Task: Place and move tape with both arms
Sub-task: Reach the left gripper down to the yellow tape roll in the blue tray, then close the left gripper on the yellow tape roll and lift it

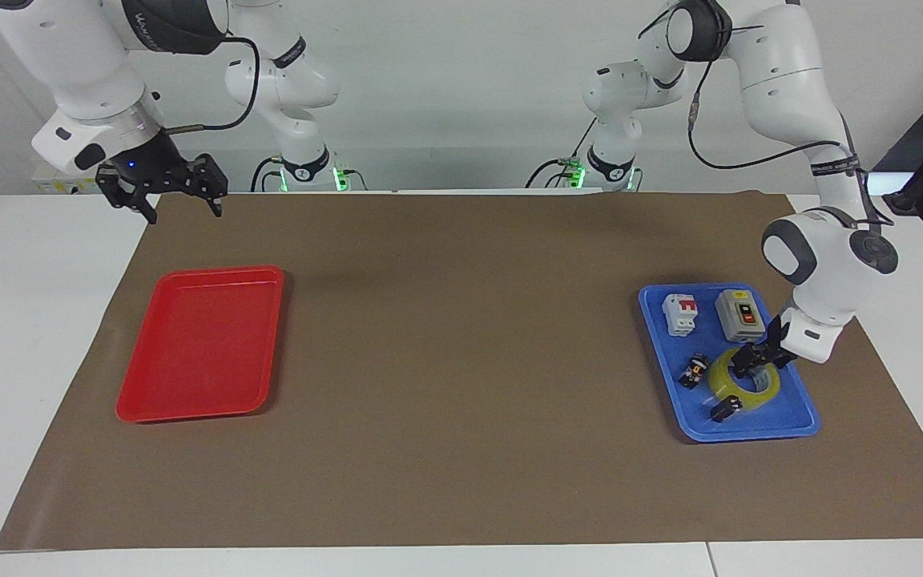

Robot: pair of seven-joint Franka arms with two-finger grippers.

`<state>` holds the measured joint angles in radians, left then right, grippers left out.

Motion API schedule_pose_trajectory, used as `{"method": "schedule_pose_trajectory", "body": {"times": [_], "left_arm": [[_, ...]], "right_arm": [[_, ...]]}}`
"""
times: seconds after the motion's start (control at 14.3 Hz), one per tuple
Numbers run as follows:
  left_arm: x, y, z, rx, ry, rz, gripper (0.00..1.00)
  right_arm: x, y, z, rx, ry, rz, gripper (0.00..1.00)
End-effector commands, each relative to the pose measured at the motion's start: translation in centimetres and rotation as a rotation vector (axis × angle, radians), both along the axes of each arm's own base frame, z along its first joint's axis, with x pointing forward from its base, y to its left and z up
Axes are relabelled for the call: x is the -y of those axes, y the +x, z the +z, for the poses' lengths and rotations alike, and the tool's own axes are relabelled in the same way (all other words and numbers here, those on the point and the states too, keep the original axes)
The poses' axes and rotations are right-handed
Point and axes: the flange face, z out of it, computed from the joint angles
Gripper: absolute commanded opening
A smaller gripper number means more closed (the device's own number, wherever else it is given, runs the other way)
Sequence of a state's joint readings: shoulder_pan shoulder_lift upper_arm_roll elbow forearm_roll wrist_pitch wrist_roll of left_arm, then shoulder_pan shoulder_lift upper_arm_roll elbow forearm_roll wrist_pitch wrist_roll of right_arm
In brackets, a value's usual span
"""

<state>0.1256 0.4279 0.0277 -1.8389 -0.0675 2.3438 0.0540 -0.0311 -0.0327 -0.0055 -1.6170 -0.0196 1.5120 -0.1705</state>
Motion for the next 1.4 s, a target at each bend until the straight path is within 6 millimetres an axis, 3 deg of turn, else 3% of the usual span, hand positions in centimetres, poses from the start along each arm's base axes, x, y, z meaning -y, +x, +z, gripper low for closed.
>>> {"method": "schedule_pose_trajectory", "body": {"times": [0.0, 0.07, 0.14, 0.21, 0.49, 0.63, 0.91, 1.05, 1.26, 1.33], "left_arm": [[-0.1, -0.9, -0.1, 0.011, -0.014, 0.060, 0.48], [0.1, -1.0, -0.3, 0.007, -0.017, 0.088, 0.20], [0.4, -1.1, -0.4, 0.006, -0.018, 0.101, 0.04], [0.5, -1.1, -0.4, 0.009, -0.017, 0.099, 0.00], [0.9, -0.8, 1.0, 0.020, -0.017, 0.083, 0.00], [0.2, -1.2, 4.0, 0.036, -0.018, 0.090, 0.00], [-0.3, -3.1, 12.1, 0.019, -0.024, 0.094, 0.00], [1.1, -4.0, 14.1, 0.010, -0.029, 0.076, 0.00], [8.3, -3.9, 14.2, -0.007, -0.011, 0.023, 0.00], [12.0, -4.1, 13.6, -0.018, 0.022, 0.003, 0.00]], "right_arm": [[0.1, 0.0, 0.1, 0.010, 0.020, 0.006, 1.00], [0.1, 0.0, 0.1, 0.010, 0.020, 0.006, 1.00], [0.1, 0.0, 0.1, 0.010, 0.020, 0.006, 1.00], [0.0, 0.0, 0.1, 0.010, 0.020, 0.007, 1.00], [0.0, 0.0, 0.0, 0.008, 0.020, 0.009, 1.00], [0.0, -0.1, 0.1, 0.010, 0.020, 0.009, 1.00], [0.0, 0.0, 0.0, 0.009, 0.020, 0.007, 1.00], [0.0, 0.0, 0.0, 0.008, 0.020, 0.007, 1.00], [0.0, 0.0, 0.0, 0.008, 0.020, 0.007, 1.00], [0.0, 0.0, 0.0, 0.008, 0.020, 0.007, 1.00]]}}
